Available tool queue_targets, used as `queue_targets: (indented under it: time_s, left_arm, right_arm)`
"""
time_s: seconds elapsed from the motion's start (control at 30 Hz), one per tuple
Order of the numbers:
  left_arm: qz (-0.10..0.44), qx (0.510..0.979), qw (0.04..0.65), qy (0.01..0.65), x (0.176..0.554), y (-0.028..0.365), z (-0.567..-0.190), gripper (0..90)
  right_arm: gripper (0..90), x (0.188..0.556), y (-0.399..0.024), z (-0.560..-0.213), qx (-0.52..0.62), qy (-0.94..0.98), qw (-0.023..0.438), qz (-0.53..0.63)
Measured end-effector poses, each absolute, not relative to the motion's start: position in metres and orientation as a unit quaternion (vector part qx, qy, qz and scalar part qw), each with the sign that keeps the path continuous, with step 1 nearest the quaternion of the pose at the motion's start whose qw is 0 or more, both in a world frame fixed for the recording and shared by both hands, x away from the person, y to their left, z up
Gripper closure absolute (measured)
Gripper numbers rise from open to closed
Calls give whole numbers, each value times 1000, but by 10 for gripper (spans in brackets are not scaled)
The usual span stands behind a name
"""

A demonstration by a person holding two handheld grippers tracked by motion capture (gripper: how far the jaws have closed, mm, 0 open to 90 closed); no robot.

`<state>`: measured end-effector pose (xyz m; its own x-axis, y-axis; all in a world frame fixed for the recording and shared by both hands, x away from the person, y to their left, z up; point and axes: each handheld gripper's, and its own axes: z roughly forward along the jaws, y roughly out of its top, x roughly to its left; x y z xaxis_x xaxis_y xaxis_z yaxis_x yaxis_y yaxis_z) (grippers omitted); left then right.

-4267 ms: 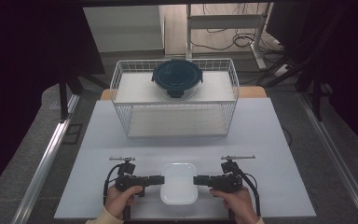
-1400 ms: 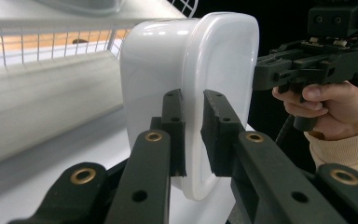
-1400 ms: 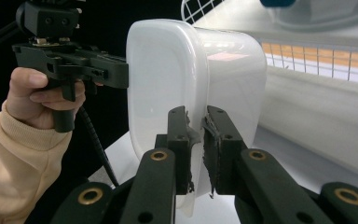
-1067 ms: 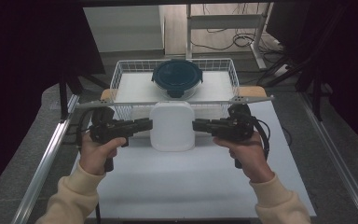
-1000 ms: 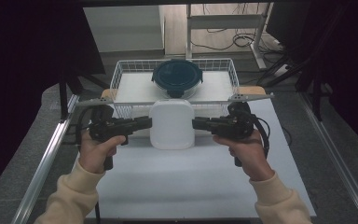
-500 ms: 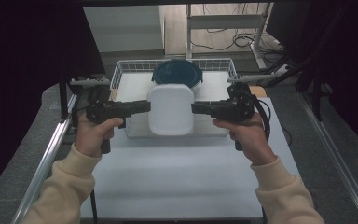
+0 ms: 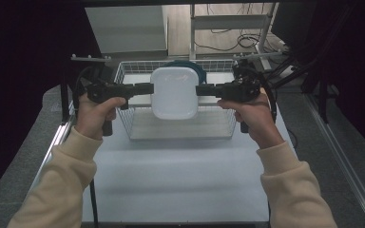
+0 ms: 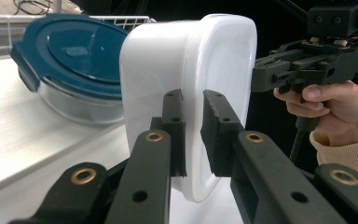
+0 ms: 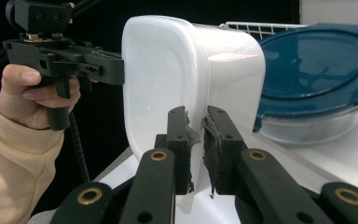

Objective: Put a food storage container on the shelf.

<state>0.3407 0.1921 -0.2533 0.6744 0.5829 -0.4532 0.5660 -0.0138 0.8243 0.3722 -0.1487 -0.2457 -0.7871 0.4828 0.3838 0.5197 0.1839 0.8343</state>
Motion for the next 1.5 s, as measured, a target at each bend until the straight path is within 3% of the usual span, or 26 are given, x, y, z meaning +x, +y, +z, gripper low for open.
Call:
queue_targets:
  time_s: [0.97, 1.5]
  left_arm:
    - [-28, 696, 584, 417, 410, 198, -220, 797]
    - [-67, 675, 574, 460, 451, 200, -238, 795]
  right_arm:
    - [803, 431, -143, -197, -353, -760, 25, -546]
    - [793, 478, -141, -216, -411, -743, 78, -523]
